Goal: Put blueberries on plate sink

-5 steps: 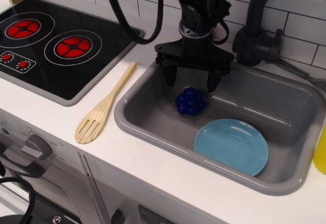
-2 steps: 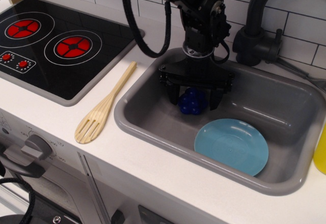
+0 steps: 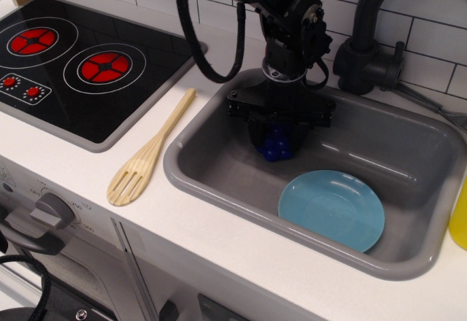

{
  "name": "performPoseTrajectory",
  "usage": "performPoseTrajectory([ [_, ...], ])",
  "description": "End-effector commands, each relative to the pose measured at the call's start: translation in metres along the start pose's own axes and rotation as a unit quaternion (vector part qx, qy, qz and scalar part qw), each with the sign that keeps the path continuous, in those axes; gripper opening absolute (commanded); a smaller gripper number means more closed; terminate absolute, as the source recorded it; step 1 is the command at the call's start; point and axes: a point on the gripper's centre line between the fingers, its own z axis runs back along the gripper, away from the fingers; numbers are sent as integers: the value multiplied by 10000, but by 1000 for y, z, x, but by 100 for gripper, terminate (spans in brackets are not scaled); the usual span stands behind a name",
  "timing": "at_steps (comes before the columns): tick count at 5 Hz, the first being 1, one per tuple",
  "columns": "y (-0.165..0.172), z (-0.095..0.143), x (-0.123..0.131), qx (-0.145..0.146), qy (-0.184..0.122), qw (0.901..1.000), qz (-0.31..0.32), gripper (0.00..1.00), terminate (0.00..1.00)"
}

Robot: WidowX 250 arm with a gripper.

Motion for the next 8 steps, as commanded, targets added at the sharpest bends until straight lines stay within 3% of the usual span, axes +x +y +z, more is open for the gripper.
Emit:
performPoseTrajectory([
  [1,-11,35,11,-300,-453,9985,-85,0,0],
  [3,-31,56,-13,-638,-187,9972,-336,0,0],
  [4,-40,57,-40,-654,134,9956,-653,0,0],
  [6,-49,55,-78,-662,278,9911,-1123,0,0],
  [7,-52,52,-81,-637,240,9915,-1107,100,0],
  [8,-54,54,-75,-678,248,9932,-918,100,0],
])
